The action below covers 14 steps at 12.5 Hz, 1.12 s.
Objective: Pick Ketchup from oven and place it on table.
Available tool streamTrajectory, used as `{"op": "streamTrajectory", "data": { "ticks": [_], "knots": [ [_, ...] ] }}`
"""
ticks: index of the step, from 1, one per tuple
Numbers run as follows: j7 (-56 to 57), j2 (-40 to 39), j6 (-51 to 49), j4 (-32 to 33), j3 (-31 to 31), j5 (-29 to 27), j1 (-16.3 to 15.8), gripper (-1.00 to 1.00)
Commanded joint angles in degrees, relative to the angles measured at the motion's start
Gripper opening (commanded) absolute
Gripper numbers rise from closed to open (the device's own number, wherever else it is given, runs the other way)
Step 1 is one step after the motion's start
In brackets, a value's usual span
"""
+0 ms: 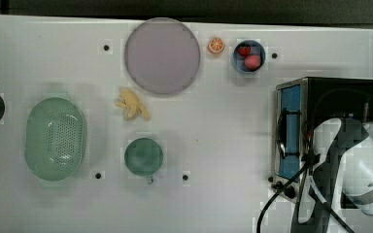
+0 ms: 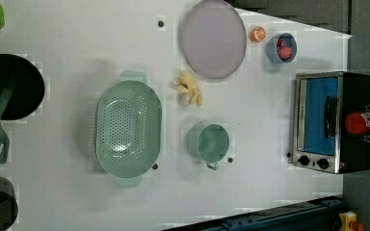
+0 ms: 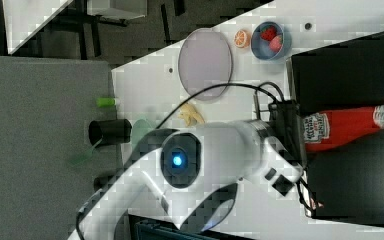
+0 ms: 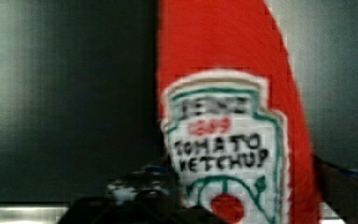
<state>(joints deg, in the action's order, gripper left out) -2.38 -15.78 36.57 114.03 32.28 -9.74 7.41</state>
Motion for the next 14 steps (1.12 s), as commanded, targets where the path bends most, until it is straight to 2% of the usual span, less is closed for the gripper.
{"op": "streamTrajectory", "data": {
  "ticks": [1, 4, 7, 10, 14],
  "knots": [
    [-0.1, 0.9, 0.0, -1.0, 0.5, -0.4, 0.4, 0.29],
    [-0.1, 2.2, -0.4, -2.2, 0.4, 0.1, 0.3, 0.29],
    [-0.1, 5.9, -3.6, -7.7, -0.6, 3.1, -1.6, 0.29],
    [-0.1, 9.4, -13.6, -16.1, -3.0, 8.9, -4.2, 0.29],
    [-0.1, 11.7, -27.6, -23.6, -10.5, 9.0, -7.0, 0.29]
  ]
}}
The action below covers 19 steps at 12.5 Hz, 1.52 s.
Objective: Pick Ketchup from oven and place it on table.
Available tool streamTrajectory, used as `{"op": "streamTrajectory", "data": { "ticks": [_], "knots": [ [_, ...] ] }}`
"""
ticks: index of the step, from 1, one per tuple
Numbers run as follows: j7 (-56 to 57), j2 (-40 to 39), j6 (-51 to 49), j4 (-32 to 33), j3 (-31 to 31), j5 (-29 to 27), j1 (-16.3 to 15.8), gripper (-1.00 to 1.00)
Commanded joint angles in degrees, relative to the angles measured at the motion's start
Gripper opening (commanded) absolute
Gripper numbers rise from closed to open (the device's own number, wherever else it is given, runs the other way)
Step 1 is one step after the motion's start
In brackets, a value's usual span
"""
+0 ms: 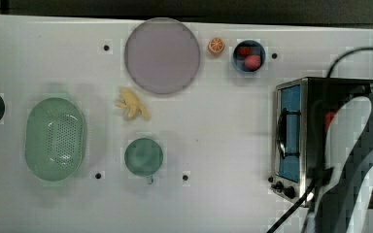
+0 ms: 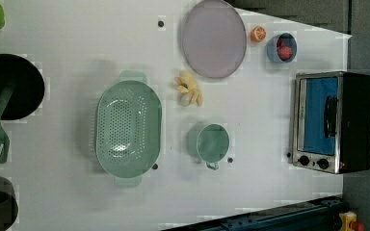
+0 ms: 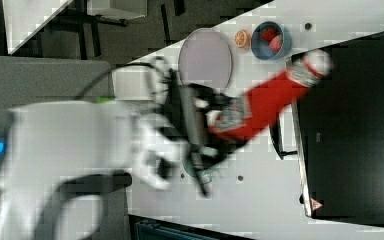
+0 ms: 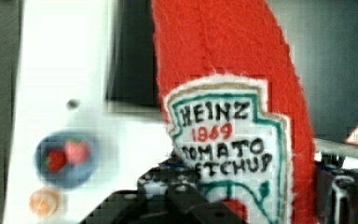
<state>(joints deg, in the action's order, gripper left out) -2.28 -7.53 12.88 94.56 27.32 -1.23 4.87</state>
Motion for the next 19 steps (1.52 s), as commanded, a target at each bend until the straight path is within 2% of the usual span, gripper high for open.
{"op": "streamTrajectory", "data": {
  "ticks": [1, 5, 8, 10, 15, 19],
  "knots": [
    [-0.2, 3.8, -6.1, -4.6, -8.3, 0.5, -5.4, 0.29],
    [-0.2, 3.6, -7.4, -2.6, -19.0, 0.5, -7.6, 0.29],
    [-0.3, 3.6, -7.1, 3.6, -23.5, 0.5, -8.0, 0.29],
    [-0.3, 3.6, -3.7, 9.9, -24.2, 0.5, -8.0, 0.29],
    [-0.4, 2.7, 15.3, 27.4, -22.9, 0.5, -7.8, 0.29],
    [-0.4, -2.5, 27.1, 35.2, -22.7, 0.4, -7.7, 0.29]
  ]
}}
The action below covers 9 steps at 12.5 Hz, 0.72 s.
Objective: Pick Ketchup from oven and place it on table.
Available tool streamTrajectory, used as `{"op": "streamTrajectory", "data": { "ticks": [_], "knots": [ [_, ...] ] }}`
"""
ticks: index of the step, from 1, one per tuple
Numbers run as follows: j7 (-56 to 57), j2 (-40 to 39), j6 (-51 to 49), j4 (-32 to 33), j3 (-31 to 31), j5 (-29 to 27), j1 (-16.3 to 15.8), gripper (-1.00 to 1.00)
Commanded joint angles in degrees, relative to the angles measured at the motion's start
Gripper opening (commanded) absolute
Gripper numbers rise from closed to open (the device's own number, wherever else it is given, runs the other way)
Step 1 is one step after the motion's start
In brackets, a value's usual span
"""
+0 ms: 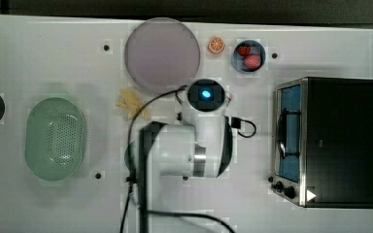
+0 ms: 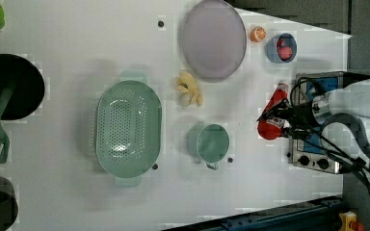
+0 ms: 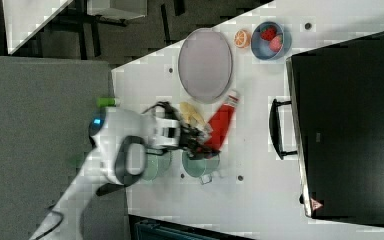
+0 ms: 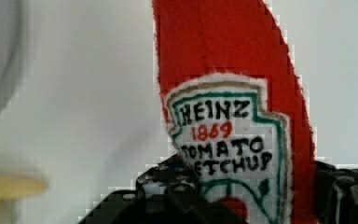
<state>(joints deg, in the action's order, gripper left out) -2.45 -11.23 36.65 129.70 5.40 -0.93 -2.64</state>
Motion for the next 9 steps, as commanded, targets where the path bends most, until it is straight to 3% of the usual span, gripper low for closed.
{"op": "streamTrajectory", "data": {
  "ticks": [1, 4, 5, 8, 9],
  "knots": [
    [-0.2, -0.4, 7.4, 1.3, -0.7, 0.1, -0.2, 0.29],
    [-0.3, -4.8, 18.3, 4.2, -0.7, 0.1, -0.4, 0.29],
    [-0.3, -5.9, 20.0, 5.1, -0.7, 0.1, -0.4, 0.38],
    [-0.5, -7.1, 24.7, 5.7, -0.9, 0.1, -0.5, 0.98],
    [-0.5, -6.5, 24.1, 5.9, -0.9, 0.1, -0.5, 1.0]
  ]
}}
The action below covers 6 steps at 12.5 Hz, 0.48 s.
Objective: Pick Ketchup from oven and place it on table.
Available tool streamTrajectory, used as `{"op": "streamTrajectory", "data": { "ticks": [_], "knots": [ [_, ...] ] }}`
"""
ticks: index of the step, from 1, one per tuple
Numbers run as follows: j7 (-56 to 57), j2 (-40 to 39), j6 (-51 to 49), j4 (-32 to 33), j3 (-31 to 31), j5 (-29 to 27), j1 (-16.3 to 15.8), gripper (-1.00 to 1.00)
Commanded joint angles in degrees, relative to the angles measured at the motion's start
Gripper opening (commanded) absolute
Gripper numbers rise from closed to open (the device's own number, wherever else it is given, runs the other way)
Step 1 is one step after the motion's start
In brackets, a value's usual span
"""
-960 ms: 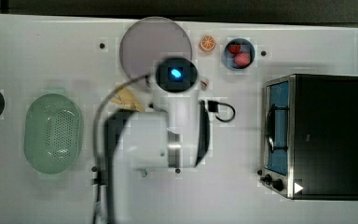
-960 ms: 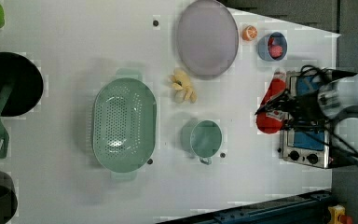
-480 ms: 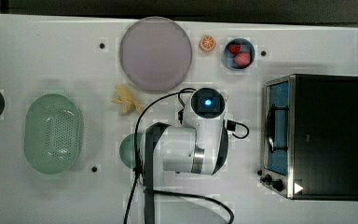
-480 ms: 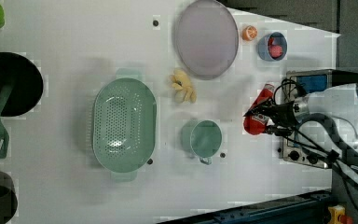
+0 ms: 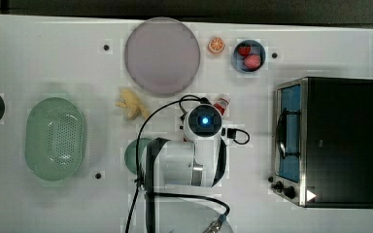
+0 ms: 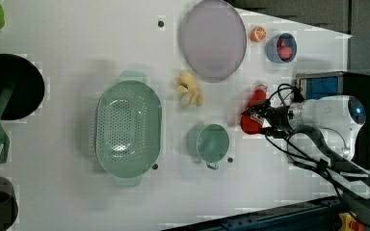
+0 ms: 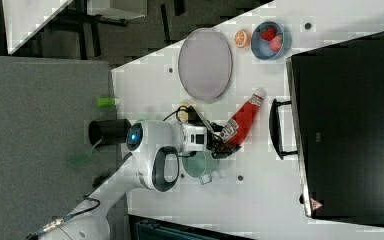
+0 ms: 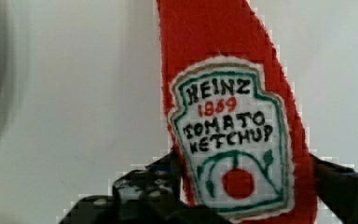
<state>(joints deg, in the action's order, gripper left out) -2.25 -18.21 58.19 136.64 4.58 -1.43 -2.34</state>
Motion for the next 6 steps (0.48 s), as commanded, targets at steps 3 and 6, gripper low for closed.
{"op": "streamTrajectory", "data": {
  "ticks": [3, 6],
  "knots": [
    [-0.8, 5.1, -1.3, -1.7, -0.2, 0.6, -0.8, 1.0],
    [-0.8, 13.4, -9.1, -5.3, 0.1, 0.6, -0.7, 1.0]
  ]
}}
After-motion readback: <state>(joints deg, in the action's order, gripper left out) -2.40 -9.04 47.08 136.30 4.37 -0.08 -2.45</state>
